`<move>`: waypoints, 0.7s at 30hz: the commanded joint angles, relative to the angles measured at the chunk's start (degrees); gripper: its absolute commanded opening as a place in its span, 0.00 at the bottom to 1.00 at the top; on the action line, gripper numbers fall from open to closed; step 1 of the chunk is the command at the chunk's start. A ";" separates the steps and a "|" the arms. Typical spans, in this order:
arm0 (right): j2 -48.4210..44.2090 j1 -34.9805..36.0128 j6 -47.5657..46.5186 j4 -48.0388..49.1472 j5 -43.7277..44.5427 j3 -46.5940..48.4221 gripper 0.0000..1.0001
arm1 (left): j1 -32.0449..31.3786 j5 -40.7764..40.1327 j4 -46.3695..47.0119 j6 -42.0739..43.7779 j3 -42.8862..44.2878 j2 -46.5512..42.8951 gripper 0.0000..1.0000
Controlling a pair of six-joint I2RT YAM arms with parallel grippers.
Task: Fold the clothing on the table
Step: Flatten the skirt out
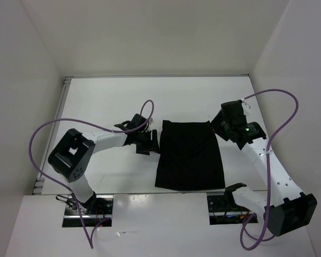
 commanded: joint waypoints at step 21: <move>18.10 -7.88 -11.86 -1.18 -3.23 7.92 0.54 | -4.12 -10.13 -9.30 -5.85 0.30 1.89 0.00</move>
